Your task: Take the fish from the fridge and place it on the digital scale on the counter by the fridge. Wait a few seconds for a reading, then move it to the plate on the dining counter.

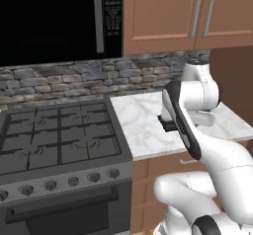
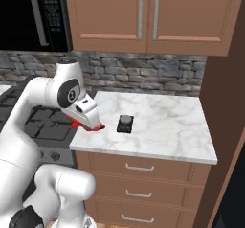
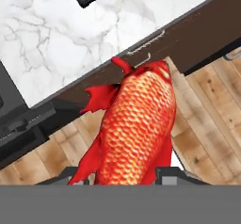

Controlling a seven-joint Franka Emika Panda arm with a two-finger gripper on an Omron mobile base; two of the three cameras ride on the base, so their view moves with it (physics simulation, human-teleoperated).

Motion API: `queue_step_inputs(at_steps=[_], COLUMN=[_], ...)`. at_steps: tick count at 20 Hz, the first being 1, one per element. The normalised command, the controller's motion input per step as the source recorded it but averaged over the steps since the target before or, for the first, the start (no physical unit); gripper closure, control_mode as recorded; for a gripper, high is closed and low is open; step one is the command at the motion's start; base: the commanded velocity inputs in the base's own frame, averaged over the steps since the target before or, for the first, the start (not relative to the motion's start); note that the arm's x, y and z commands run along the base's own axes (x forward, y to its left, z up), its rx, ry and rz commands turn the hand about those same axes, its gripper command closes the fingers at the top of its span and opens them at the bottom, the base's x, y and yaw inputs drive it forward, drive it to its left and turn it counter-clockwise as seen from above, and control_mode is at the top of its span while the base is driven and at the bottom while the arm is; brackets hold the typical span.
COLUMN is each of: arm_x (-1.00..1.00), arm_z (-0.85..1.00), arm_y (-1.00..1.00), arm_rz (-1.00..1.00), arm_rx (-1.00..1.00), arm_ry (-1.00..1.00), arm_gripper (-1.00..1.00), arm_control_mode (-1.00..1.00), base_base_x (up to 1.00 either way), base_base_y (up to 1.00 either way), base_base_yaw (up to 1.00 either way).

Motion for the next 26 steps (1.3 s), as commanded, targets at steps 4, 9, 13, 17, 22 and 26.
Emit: queue_step_inputs(at_steps=[4,9,13,17,22,26], arm_x=[1.00,0.98,0.88,0.60,0.43,0.35], arm_z=[-0.36,-0.43,-0.53,-0.34,-0.19,-0.26], arm_y=[-0.29,-0.38,-0.25,-0.18,-0.28,-0.06], arm_rz=[-0.13,-0.02,0.00,0.01,0.01,0.01], arm_rx=[0.00,0.00,0.00,0.00,0.00,-0.01], arm_ry=[0.00,0.00,0.00,-0.04,-0.12,-0.07], arm_gripper=[1.00,1.00,1.00,1.00,1.00,1.00], arm_control_mode=[-1.00,-1.00,-1.00,-1.00,-1.00,-1.00], base_base_x=[0.00,0.00,0.00,0.00,0.00,0.00], base_base_y=[0.00,0.00,0.00,0.00,0.00,0.00], base_base_yaw=[0.00,0.00,0.00,0.00,0.00,0.00])
